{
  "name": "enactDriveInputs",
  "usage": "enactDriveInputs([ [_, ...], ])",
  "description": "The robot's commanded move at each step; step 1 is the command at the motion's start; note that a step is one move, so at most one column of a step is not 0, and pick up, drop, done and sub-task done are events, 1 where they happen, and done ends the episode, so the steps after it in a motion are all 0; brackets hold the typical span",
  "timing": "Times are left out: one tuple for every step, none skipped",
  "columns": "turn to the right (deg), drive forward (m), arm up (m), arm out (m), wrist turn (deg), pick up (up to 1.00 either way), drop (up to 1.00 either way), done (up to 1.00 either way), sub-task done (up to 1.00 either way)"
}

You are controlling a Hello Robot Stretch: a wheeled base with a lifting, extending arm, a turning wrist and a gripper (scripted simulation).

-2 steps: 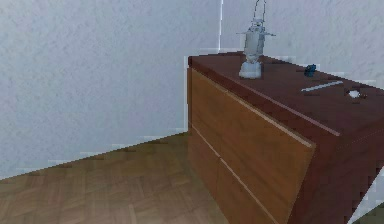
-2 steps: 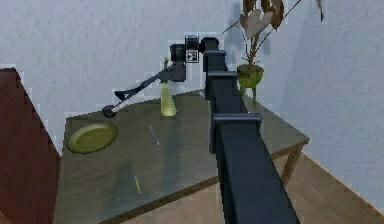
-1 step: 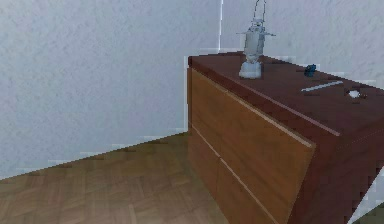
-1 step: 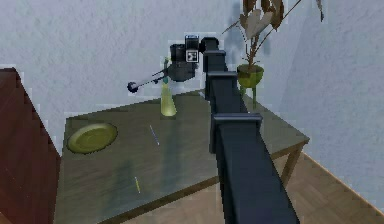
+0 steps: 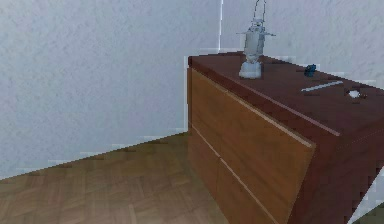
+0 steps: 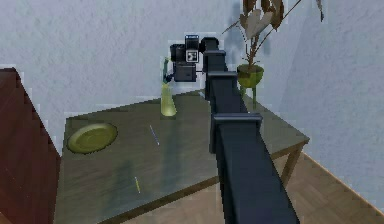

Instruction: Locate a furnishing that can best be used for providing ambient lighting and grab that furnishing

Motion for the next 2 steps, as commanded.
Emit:
enactDriveInputs([
  [0.0,0.0,0.0,0.0,0.0,1.0,0.0,0.0,0.0],
  [0.0,0.0,0.0,0.0,0.0,0.0,0.0,1.0,0.0],
])
